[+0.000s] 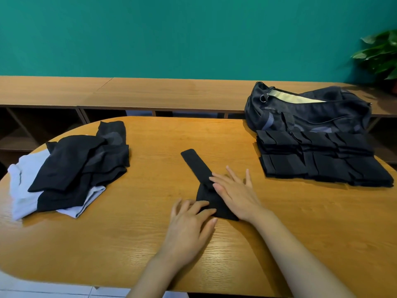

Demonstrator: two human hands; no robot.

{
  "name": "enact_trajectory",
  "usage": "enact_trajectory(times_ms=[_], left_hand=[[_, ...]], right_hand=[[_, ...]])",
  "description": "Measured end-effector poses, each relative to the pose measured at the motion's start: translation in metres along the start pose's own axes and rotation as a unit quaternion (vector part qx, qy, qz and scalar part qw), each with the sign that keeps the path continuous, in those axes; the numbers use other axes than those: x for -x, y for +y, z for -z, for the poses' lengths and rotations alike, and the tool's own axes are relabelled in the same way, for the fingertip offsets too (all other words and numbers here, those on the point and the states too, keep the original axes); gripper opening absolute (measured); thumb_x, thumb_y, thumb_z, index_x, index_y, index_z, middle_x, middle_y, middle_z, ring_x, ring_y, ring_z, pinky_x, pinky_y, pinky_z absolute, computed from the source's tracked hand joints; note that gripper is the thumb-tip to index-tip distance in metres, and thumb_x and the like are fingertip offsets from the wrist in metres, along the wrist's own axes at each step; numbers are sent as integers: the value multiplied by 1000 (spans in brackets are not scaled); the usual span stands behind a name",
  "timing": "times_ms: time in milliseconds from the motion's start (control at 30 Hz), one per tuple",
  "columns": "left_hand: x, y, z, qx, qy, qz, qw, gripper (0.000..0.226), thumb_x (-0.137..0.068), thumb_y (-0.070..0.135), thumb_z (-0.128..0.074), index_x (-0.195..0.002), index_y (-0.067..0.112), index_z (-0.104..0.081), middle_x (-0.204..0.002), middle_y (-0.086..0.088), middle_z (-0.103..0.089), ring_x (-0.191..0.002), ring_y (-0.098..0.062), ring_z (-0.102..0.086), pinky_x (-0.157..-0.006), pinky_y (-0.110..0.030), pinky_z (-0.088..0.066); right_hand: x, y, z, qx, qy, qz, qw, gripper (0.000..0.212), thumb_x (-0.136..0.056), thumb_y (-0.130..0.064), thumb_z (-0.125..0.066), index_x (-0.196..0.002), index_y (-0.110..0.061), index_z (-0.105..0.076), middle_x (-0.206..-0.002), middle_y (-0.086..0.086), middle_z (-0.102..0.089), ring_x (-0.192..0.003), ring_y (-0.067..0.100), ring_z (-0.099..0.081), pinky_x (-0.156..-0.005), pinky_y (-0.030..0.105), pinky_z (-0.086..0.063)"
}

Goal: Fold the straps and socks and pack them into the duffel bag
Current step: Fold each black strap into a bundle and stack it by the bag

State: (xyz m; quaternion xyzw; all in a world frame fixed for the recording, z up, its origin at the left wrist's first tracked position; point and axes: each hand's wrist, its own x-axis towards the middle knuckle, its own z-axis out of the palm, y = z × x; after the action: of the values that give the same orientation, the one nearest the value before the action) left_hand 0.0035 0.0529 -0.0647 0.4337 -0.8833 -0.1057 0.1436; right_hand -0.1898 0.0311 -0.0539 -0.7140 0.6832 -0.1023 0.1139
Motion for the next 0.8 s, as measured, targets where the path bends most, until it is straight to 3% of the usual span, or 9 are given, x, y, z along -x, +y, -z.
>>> enact_trajectory(times_ms=[200,333,533,633,733,800], left_hand=[[1,8,-4,19,-2,-16,1000,60,-94,60,-13,-135,41,-53,-136,21,-46,-124,-3,-32,-108,-28,-9],[3,9,-6,33,3,-25,999,61,-93,61,-14,-135,39,-53,-134,21,-45,-123,-3,-32,-106,-28,-13],[-5,-5,-7,104,57,-12,993,37,-90,45,-60,-126,35,-62,-131,21,-52,-125,2,-37,-113,-35,-15],[-8,-5,-7,109,35,6,993,41,-87,45,-65,-126,34,-61,-134,21,-50,-129,4,-36,-117,-42,-11],[-9,0,-11,98,38,-3,994,34,-88,44,-65,-121,36,-65,-130,21,-54,-125,4,-38,-113,-37,-15],[-7,4,-13,98,52,-18,994,29,-88,42,-64,-116,35,-68,-125,21,-58,-121,3,-41,-110,-33,-17]], right_hand=[[-21,32,6,9,-21,-96,995,59,-101,-52,-1,-151,-38,-28,-158,-21,-21,-150,15,9,-113,57,19],[-13,39,7,-8,10,-81,997,52,-103,-50,-11,-153,-37,-23,-159,-20,-18,-150,12,7,-116,54,16],[47,17,-2,-80,104,-23,991,42,-99,-47,-43,-140,-38,-45,-147,-21,-40,-143,1,-21,-120,37,6],[72,8,-12,-101,143,-21,984,47,-95,-45,-53,-141,-38,-43,-143,-21,-44,-137,-3,-29,-121,36,-2],[83,5,-13,-77,123,1,989,43,-97,-47,-45,-140,-41,-45,-146,-25,-38,-140,-4,-22,-122,40,0],[82,5,-13,-20,76,19,997,48,-99,-55,-26,-143,-42,-41,-151,-27,-27,-145,-1,-11,-120,42,10]])
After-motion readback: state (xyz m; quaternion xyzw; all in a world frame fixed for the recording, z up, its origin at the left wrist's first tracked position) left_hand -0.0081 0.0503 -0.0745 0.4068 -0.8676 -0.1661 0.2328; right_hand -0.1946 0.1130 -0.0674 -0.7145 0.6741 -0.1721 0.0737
